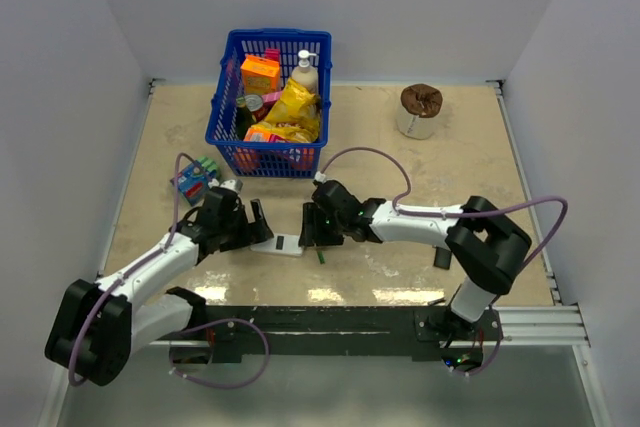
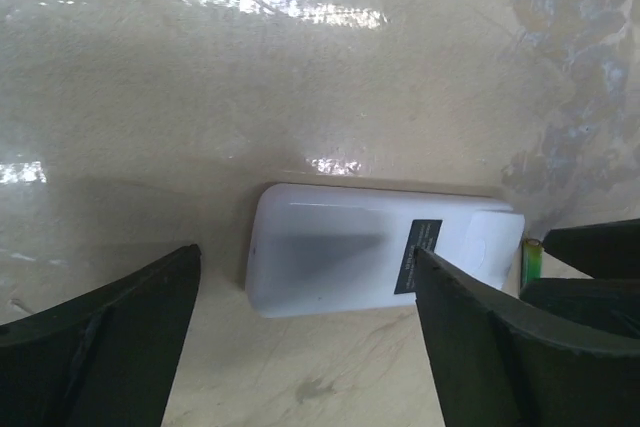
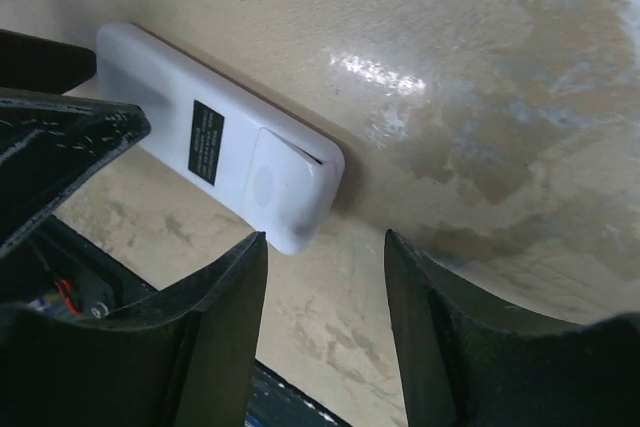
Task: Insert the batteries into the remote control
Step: Adjust the remote control at the center of the board.
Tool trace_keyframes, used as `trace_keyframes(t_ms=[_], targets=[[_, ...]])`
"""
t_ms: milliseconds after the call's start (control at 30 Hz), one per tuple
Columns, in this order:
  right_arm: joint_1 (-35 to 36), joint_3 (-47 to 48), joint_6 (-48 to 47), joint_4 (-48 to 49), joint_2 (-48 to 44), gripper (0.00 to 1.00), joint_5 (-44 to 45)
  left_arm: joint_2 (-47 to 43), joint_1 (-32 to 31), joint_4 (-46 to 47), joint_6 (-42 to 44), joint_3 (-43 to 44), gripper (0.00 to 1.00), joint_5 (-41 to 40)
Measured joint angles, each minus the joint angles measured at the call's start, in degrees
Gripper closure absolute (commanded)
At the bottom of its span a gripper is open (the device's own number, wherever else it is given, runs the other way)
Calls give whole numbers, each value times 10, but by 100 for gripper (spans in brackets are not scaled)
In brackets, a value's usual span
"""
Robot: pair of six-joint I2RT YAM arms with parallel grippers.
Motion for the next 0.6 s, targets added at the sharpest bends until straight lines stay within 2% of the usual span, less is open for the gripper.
trace_keyframes(t_ms=[233,267,333,467,533,600], targets=[[0,0,28,53,47,51,-27,19,-19,58,0,-12,28,19],[1,0,29,56,50,54,-28,19,-21,66,-3,-15,35,19],[1,2,30,63,54,57,-29,19,-28,79,-10,-23,37,20],[-2,2,29,55,54,64,-25,15,-36,91,-24,-37,50,3],[-3,2,29,52,54,67,-25,13,-39,93,-30,-41,52,-7],[-3,2,27,49,54,74,-25,12,-40,95,-37,-44,57,-17]])
